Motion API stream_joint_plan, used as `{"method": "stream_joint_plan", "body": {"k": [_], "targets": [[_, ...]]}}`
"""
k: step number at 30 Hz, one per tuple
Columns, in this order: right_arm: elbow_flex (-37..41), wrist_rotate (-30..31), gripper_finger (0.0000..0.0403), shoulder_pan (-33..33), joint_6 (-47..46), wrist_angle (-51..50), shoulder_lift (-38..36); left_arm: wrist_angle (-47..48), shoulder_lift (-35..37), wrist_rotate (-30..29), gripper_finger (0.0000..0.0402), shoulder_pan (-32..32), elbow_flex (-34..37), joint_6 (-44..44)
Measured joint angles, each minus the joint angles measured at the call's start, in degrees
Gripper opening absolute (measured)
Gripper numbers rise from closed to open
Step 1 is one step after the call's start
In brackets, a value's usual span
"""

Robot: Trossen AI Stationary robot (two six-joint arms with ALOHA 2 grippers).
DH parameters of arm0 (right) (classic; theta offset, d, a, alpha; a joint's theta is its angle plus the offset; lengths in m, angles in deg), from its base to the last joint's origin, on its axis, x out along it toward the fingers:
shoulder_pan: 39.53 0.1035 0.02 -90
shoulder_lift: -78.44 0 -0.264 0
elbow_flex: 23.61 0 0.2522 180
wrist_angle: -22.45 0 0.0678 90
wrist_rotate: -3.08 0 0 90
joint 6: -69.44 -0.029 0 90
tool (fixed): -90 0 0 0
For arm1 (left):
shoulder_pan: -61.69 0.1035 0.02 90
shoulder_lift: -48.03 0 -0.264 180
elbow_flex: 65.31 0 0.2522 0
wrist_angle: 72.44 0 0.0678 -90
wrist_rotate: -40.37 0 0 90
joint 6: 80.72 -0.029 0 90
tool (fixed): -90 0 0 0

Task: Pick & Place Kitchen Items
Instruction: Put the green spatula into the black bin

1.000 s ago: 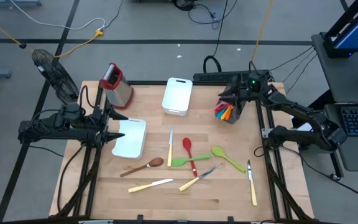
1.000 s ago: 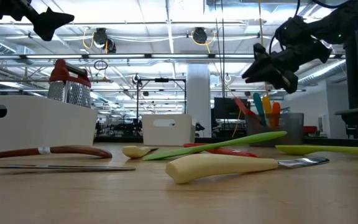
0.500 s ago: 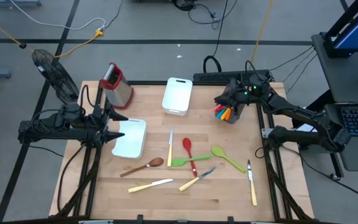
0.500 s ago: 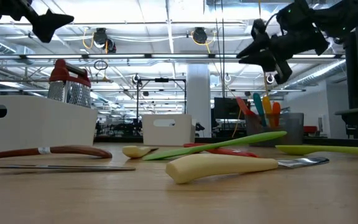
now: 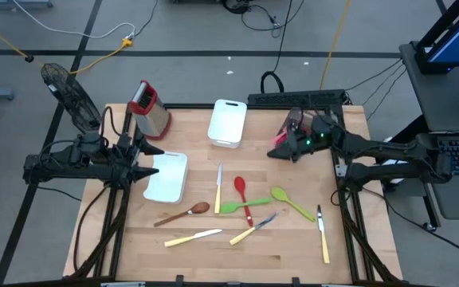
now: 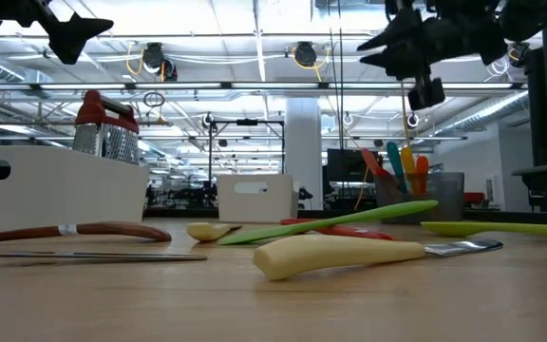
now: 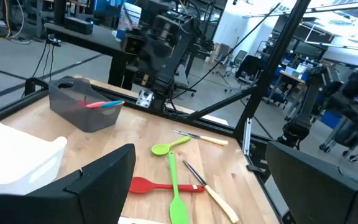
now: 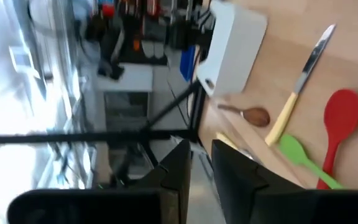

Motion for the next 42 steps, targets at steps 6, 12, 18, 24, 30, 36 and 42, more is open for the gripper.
{"method": "stream_joint_plan", "body": {"k": [6,12,18,24,30,36,42], "targets": [[0.0,5.3,0.0059,7.6,3.5,-0.2,0.0,0.0,0.0,0.0,0.0367,0.0,0.0,2.7],[0.0,6.3,0.0059,10.0,7.3,-0.6,0.0,0.0,0.0,0.0,0.0367,0.0,0.0,2.9],[0.0,6.1,0.0059,11.0,16.2,-0.6,0.3,0.0,0.0,0.0,0.0367,0.0,0.0,2.7],[0.0,5.9,0.0059,14.9,27.8,-0.6,1.6,0.0,0.0,-0.6,0.0367,0.0,0.0,1.1],[0.0,5.9,0.0059,20.3,37.8,-1.0,4.9,0.9,0.0,0.5,0.0367,0.0,0.0,-1.7],[0.0,6.3,0.0059,21.8,47.9,-0.9,9.4,0.9,0.0,0.5,0.0367,0.0,0.0,-1.9],[-1.3,6.3,0.0059,21.9,60.8,-1.2,13.0,0.9,0.0,0.6,0.0367,0.0,0.0,-1.3]]}}
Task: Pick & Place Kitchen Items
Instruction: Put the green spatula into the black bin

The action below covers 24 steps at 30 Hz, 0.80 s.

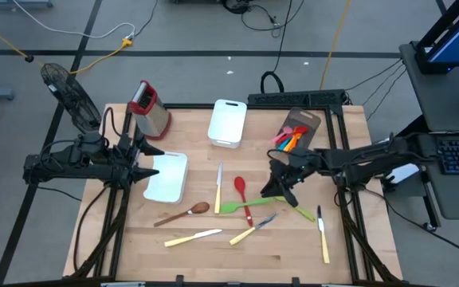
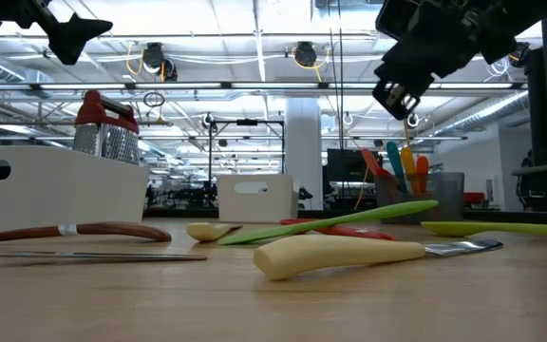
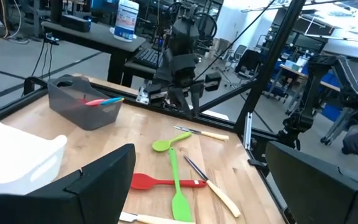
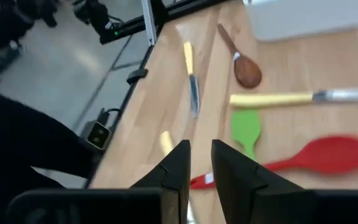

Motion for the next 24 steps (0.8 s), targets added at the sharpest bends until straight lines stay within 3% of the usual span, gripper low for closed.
{"method": "stream_joint_plan", "body": {"k": [6,13,24], "targets": [[-4.6,3.9,0.0068,2.2,10.8,-4.1,3.1,0.0,0.0,0.1,0.0367,0.0,0.0,2.3],[-12.6,10.5,0.0116,5.2,21.2,-22.4,7.8,0.0,0.0,0.1,0.0367,0.0,0.0,2.3],[-16.1,10.5,0.0191,6.2,21.8,-27.3,16.9,0.1,0.0,0.0,0.0367,0.0,0.0,2.1]]}}
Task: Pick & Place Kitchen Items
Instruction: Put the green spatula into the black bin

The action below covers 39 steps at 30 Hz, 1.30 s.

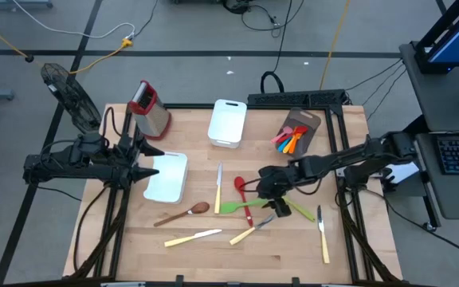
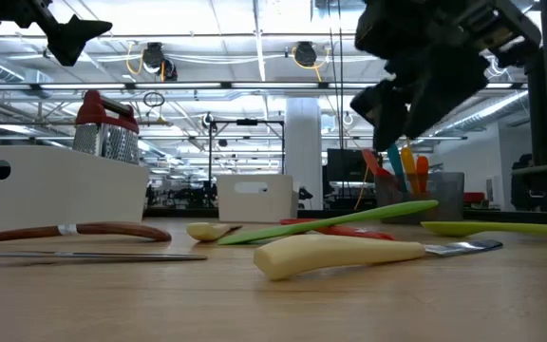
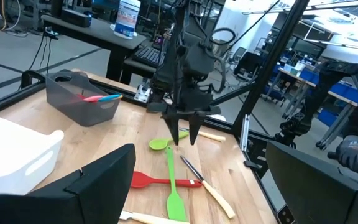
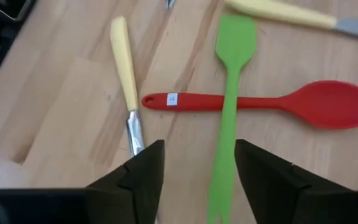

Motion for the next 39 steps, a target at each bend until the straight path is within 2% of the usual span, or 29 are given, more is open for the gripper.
{"method": "stream_joint_plan", "body": {"k": [6,19,26,30,39], "targets": [[-0.2,-0.1,0.0209,-0.3,0.0,0.2,2.7,0.4,0.0,0.9,0.0367,0.0,0.0,0.2],[-0.2,1.7,0.0210,-2.0,0.2,-0.1,3.0,0.6,0.0,2.5,0.0367,0.0,0.0,-0.1],[-0.2,3.2,0.0210,-1.9,0.0,0.8,7.8,1.7,0.0,2.6,0.0367,0.0,0.0,0.2],[-0.1,7.4,0.0210,-1.9,-0.3,1.3,10.4,1.8,0.0,2.6,0.0367,0.0,0.0,0.2],[-0.1,7.2,0.0210,-1.8,0.4,1.2,13.3,1.8,0.0,2.5,0.0367,0.0,0.0,0.4]]}}
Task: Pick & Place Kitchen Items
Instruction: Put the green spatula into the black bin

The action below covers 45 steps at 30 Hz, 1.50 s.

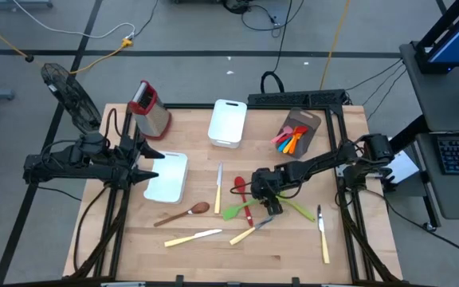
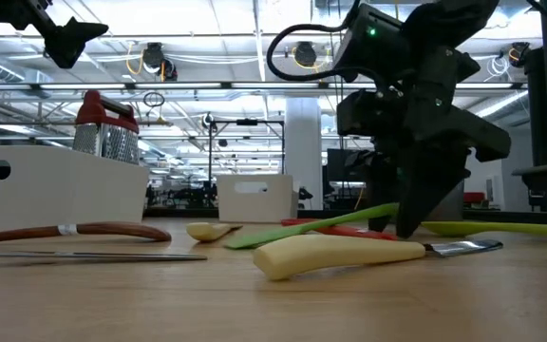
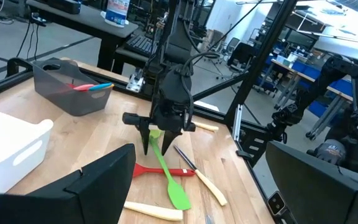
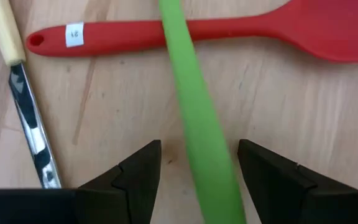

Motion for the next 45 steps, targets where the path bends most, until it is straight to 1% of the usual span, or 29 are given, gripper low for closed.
{"method": "stream_joint_plan", "body": {"k": [6,11,24,32,36,45], "targets": [[-0.1,0.1,0.0206,0.0,0.0,0.9,0.7,0.3,0.0,0.0,0.0367,0.0,0.0,0.0],[0.0,0.2,0.0200,0.0,-0.4,2.6,-0.3,0.3,0.0,0.0,0.0367,0.0,0.0,-0.1],[-2.0,0.0,0.0198,0.0,-0.5,1.8,-0.3,1.5,0.0,0.0,0.0367,0.0,0.0,-0.1],[-2.0,-1.1,0.0198,0.0,-0.5,2.0,2.3,1.5,0.0,0.0,0.0367,0.0,0.0,-0.1],[-2.0,-1.5,0.0183,0.0,-0.7,2.4,2.3,1.5,0.0,0.0,0.0367,0.0,0.0,-0.1],[-2.0,-1.7,0.0124,0.0,-3.4,2.5,2.3,1.5,0.0,0.0,0.0367,0.0,0.0,-0.1]]}}
